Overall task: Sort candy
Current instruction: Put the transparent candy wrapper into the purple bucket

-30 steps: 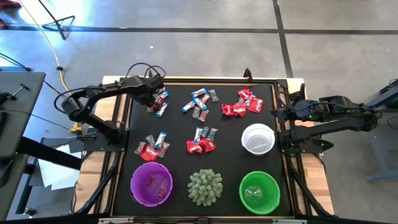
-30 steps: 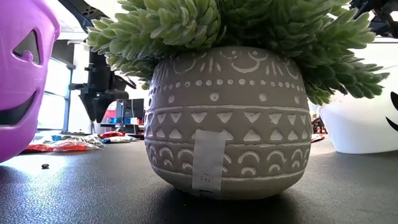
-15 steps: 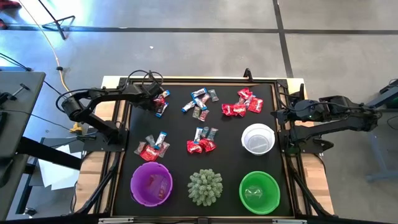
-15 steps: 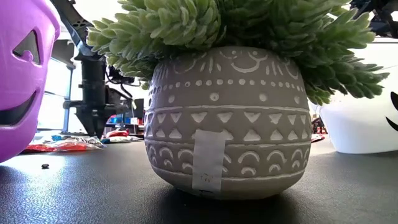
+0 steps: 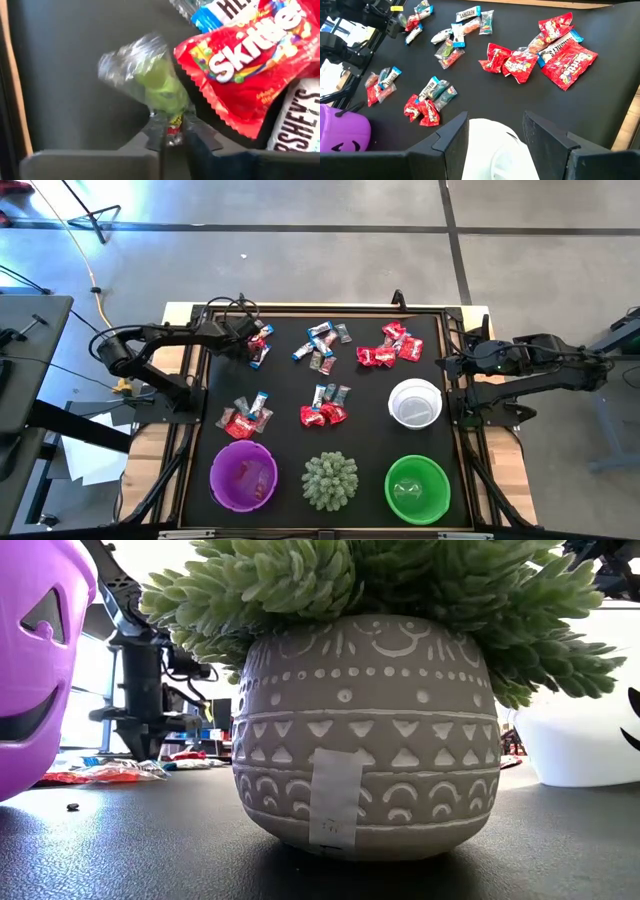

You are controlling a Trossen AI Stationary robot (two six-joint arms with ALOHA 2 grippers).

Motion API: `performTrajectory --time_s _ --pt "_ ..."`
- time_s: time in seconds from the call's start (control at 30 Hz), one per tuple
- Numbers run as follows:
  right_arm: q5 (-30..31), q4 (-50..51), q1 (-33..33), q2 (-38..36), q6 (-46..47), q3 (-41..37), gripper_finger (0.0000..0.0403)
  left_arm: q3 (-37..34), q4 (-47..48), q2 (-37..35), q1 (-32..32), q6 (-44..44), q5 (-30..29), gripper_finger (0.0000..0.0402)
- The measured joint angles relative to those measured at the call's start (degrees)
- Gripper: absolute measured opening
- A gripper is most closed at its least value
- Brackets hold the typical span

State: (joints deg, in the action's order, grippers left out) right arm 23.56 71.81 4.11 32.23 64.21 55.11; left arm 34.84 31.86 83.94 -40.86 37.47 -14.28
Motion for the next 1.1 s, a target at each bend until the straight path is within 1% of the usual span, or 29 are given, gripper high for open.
performTrajectory --time_s 0.03,0.1,0.33,0.57,0.7,0.87,1.0,1.1 --pt "0.0 0.0 0.0 0.0 0.0 0.0 0.0183 0.3 0.1 -0.5 0.0 0.1 0.3 0.0017" --pt "0.0 0.0 0.0 0.0 0.0 0.0 0.0183 0.6 1.0 -1.5 0.0 0.9 1.0 0.0005" --pt "0.0 0.0 0.0 0.0 -0.2 0.0 0.0183 2.0 4.7 -6.1 0.7 1.5 1.0 0.0001" --pt "0.0 0.0 0.0 0.0 -0.8 0.0 0.0183 3.6 7.8 -12.8 3.9 5.0 0.8 0.0000" --pt "0.0 0.4 0.0 0.0 -1.7 0.0 0.0183 5.5 12.4 -16.8 6.9 6.4 3.8 0.0000" --pt "0.0 1.5 0.0 0.0 -1.7 0.0 0.0183 10.1 17.7 -22.3 12.8 8.5 8.3 0.0000" --pt "0.1 3.2 0.0 0.0 -1.7 0.0 0.0183 15.0 18.3 -25.7 20.1 12.8 9.6 0.0000" --pt "0.1 4.3 0.0 0.0 -1.7 0.0 0.0183 19.4 18.1 -26.6 26.8 17.1 9.7 0.0000"
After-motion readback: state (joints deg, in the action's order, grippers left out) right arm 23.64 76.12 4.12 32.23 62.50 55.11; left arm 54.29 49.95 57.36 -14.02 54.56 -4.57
